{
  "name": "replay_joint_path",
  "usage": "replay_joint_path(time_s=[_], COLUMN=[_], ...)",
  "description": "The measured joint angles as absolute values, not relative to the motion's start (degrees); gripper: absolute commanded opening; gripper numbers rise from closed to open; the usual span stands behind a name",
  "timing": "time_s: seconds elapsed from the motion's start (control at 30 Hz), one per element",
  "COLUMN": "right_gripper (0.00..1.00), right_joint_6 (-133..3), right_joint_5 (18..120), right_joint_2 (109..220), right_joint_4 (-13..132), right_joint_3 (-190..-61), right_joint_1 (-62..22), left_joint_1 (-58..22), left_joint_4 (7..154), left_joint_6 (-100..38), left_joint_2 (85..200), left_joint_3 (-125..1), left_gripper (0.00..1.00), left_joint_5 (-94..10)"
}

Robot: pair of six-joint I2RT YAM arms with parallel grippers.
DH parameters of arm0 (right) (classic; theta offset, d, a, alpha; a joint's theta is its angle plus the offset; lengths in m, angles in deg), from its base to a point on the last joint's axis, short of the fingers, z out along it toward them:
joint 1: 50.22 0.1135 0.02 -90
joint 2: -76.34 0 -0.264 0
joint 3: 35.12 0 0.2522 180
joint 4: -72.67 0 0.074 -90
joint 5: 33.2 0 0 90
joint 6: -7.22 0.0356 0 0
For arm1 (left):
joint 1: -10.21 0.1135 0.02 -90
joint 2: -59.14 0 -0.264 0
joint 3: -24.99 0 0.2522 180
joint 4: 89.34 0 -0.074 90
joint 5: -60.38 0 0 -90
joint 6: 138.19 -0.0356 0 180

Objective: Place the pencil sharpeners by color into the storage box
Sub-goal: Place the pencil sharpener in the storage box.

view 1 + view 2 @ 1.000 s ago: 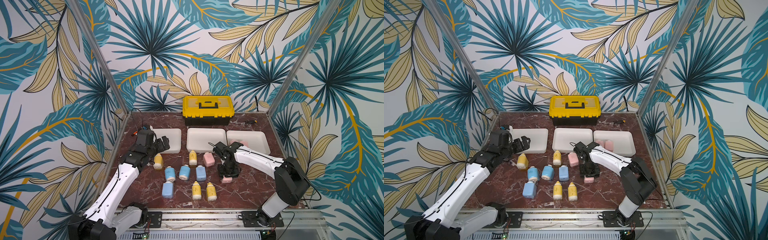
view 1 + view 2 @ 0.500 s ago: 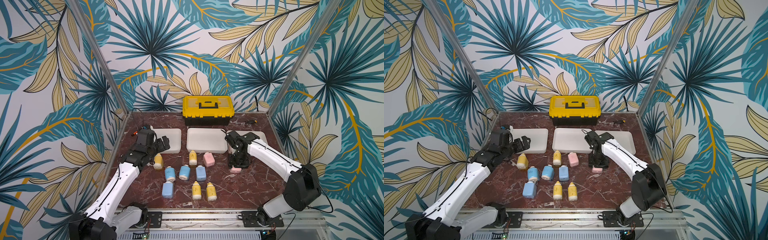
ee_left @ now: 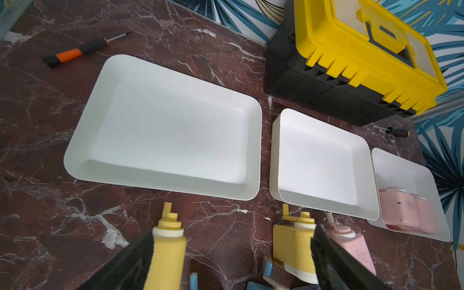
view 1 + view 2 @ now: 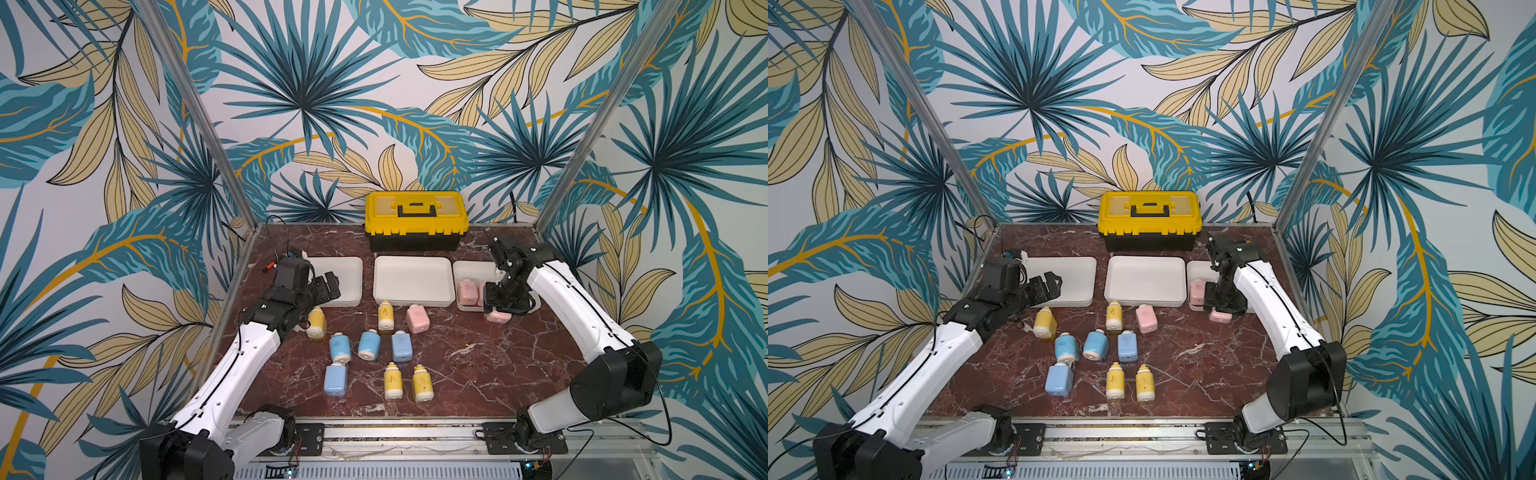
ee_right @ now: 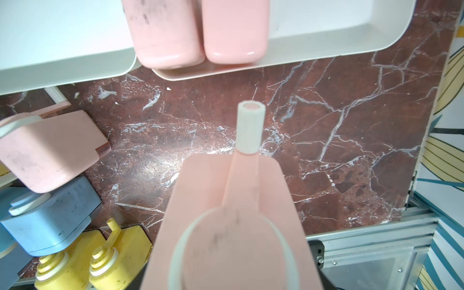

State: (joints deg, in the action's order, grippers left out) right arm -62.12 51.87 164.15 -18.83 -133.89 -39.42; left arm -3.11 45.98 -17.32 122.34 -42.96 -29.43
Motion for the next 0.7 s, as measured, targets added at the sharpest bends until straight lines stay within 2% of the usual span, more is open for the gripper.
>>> replay_joint_path(time_s=[0.33,0.7], right_gripper=[0.45,0.45], right_joint_6=[-66.6,-72.9], right_joint_5=[51.8,51.1], right_joint_2=[171.9,185.8], right_joint_4=[-19.9,-21.1], right_joint_3=[-143.3,-154.3], right_joint_1=[-49.2,-54.7], left_joint_1=[-3.1,-3.1], left_joint_4=[46.0,46.0], left_joint_6=[-17.4,-17.8], left_joint_2=[124.1,124.5], left_joint_3=[-44.3,-44.3], left_gripper=[0.99,1.00], left_joint_5=[-29.4,-29.4])
